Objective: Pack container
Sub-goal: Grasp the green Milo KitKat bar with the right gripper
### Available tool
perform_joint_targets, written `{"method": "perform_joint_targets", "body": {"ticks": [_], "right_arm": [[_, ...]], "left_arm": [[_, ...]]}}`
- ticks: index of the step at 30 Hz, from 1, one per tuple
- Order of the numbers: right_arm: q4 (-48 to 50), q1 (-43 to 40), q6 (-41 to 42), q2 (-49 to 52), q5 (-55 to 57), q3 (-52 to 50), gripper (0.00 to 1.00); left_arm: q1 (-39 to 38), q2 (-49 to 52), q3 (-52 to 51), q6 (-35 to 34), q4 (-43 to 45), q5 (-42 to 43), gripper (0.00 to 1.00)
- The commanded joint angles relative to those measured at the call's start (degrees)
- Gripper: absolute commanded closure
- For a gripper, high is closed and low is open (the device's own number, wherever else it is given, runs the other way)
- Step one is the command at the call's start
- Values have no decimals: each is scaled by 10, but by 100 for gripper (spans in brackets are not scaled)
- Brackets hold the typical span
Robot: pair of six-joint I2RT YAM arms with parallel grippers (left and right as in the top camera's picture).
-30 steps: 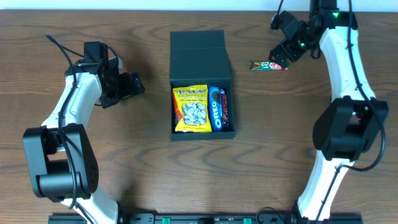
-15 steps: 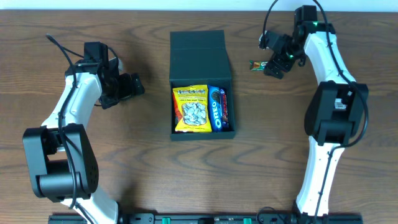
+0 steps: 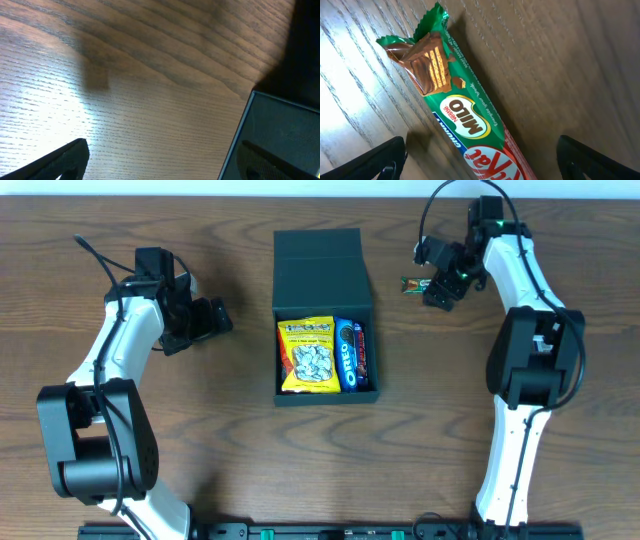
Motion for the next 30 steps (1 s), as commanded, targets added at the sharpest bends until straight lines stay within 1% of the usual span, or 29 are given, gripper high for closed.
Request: {"method": "perform_joint_targets", "body": {"ticks": [1,9,13,16,20,22,24,25,30], "right_arm": [[1,1,4,14,-7,0,7],[5,1,8,27,-35,0,14],[4,1,28,32,-40,0,23],[5,1,34,32,-46,0,31],[5,1,57,32,-48,0,39],[5,2,60,32,-49,0,46],[5,4,68,32,-48,0,56],[5,5,68,32,-49,0,63],[5,12,83,32,-48,0,73]], "left_arm": [[1,4,0,7,-2,2,5],[1,4,-1,9,-7,2,5],[1,4,0,9,-9,2,5],[1,4,-1,9,-9,2,5],[1,4,0,12,-12,2,5],[1,4,0,13,-13,2,5],[1,4,0,13,-13,2,5],[1,4,-1,13,-13,2,5],[1,4,-1,13,-13,2,5]]}}
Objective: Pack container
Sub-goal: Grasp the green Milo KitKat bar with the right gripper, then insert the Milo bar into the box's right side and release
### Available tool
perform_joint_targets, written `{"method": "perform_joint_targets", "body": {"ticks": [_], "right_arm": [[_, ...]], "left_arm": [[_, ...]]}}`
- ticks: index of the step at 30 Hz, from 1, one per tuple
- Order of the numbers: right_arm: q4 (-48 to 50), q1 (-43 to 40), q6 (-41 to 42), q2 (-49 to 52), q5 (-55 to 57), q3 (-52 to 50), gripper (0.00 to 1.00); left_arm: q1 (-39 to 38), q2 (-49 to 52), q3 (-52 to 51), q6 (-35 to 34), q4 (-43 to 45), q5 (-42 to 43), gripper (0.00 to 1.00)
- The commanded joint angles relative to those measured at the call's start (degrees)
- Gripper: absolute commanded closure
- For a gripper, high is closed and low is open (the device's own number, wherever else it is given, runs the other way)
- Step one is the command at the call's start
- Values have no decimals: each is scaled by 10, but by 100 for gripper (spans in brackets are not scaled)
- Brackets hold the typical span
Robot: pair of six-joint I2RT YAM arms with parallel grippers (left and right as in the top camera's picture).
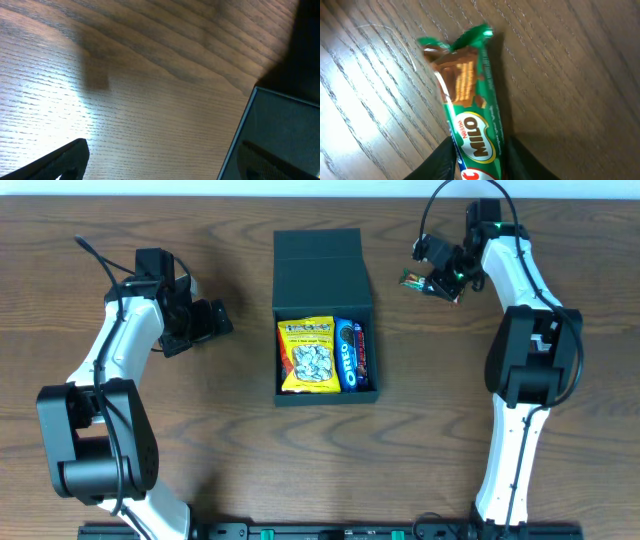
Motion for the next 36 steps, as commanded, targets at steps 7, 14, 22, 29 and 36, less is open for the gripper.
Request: {"method": "perform_joint_targets", "body": {"ticks": [7,14,22,29,36], "right_arm": [[-3,29,90,16,-9,22,83],[-61,57,169,15,-8,125,83],[-180,83,295,-15,-9,272,78],[-275,138,428,-68,-2,304,78],[-338,205,580,-75,-1,302,84]], "left_arm": [[1,4,-1,13,-2,2,5],[1,4,0,28,-3,2,5],[-1,4,0,52,-19,2,5],[-8,4,0,58,-14,2,5],[-11,4,0,73,-10,2,5]]}}
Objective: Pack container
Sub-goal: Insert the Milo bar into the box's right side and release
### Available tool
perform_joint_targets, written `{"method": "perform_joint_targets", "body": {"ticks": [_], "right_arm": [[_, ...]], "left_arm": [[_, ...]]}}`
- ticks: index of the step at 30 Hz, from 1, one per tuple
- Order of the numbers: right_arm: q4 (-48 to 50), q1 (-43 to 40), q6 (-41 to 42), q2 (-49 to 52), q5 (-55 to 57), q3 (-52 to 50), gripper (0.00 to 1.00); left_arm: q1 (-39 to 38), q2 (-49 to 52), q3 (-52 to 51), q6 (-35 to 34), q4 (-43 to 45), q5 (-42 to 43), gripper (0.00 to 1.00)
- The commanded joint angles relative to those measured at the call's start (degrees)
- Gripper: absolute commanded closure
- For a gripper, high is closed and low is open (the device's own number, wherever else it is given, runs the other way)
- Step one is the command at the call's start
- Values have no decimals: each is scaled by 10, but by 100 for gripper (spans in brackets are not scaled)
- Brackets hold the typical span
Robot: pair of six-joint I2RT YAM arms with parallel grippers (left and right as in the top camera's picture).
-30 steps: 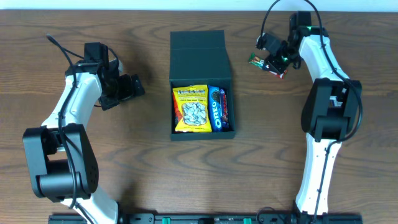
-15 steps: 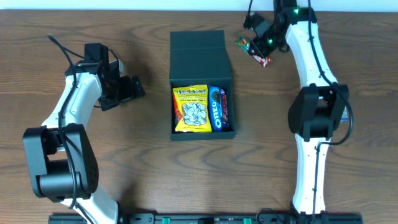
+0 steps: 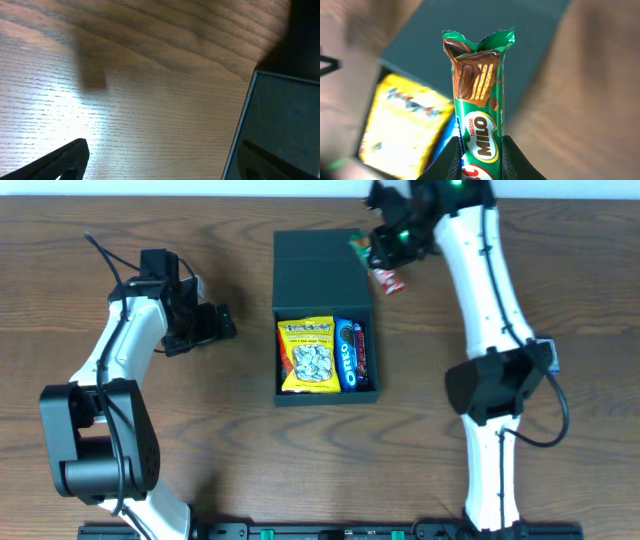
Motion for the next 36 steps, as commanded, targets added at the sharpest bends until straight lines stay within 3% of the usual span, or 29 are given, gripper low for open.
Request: {"method": "perform_joint_targets", "body": {"ticks": [1,8,12,14,18,24,27,31,36], "right_arm": [[-19,29,121,-12,5,7,85],[-97,70,241,-12,94,5,88],[-100,98,251,-12,108,-17,88],[-100,110,262,-12,140,-39,95],[-100,121,250,-21,149,-90,98],[-93,115,252,-112,196,-185,98],[-14,113,257,-179,183,-285,92],[103,114,285,-217,168,-427,92],[198,117,299,-218,149,-498,86]], "left_arm": [[-1,4,0,19,1,2,5],[-1,4,0,24,2,2,5],[-1,4,0,46,2,2,5],[-1,4,0,49,2,2,5],[-1,4,-1,53,2,2,5],[-1,4,0,53,2,2,5],[-1,4,0,52,15,9,5],[-1,4,0,47,33,34,5],[-1,4,0,46,35,34,5]]}}
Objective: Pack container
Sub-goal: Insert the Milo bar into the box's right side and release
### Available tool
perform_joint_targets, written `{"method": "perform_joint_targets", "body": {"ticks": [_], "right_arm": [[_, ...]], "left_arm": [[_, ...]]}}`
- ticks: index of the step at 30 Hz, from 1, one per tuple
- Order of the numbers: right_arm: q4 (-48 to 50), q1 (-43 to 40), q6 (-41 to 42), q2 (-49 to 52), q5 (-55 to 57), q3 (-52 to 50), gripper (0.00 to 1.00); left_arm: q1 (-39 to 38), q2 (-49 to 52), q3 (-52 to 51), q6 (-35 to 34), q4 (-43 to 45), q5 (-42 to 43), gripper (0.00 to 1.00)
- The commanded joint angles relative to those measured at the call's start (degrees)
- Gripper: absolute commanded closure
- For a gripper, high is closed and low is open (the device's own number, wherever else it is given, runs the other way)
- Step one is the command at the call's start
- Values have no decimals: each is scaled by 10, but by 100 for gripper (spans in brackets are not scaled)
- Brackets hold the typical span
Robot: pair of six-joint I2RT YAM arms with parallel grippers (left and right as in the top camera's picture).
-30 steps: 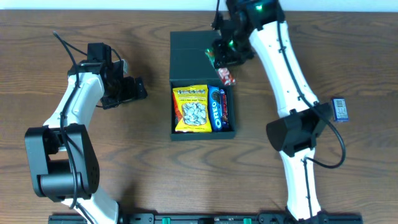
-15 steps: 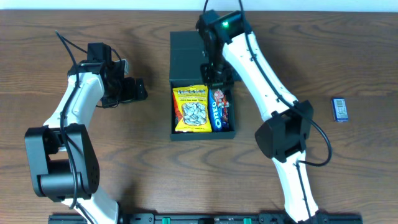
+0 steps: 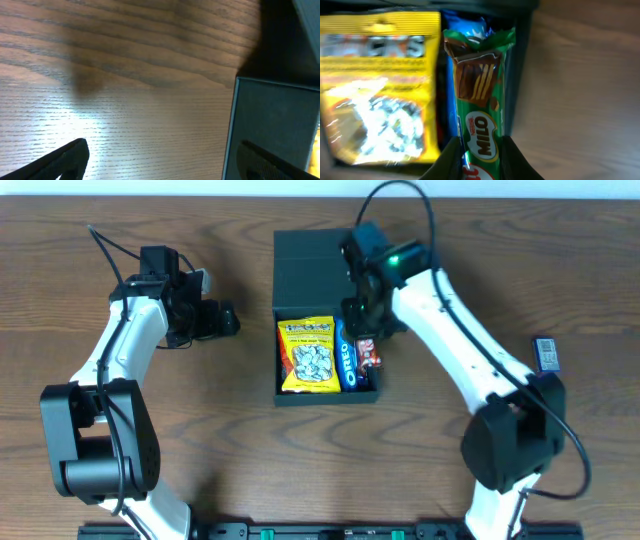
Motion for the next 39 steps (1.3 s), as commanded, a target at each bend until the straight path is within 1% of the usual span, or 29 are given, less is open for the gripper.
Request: {"method": "perform_joint_targets", "body": {"ticks": [1,5,9,19,26,28,29,30,31,32,34,35,39], "right_arm": [[33,3,18,3,-4,-22,84],[67,3,20,6,2,-31,83],[81,3,47,12,16,-36,86],[73,7,66,52,21,-40,89],[67,11,86,53,45,-57,91],[68,11,102,53,52,-63,90],[68,11,103,53,54,-64,87],[69,11,103,53,56,-65,80],[70,11,102,53,59,-65,68],[71,12,102,53,62,-65,65],[73,12,102,53,65,-65,55],[75,12,102,53,65,-65,53],[68,12,102,53,65,-56,53]], "left_arm": [[0,4,-1,0,0,7,5],[0,4,0,-3,-1,7,5],[0,4,0,-3,-2,7,5],[0,4,0,-3,-10,7,5],[0,4,0,-3,-9,7,5],[0,4,0,-2,-9,7,5],[0,4,0,-2,-9,7,5],[0,4,0,-2,-9,7,5],[0,4,0,-2,-9,7,5],[0,4,0,-2,-9,7,5],[0,4,0,-2,-9,7,5],[0,4,0,-3,-9,7,5],[0,4,0,-3,-9,7,5]]}}
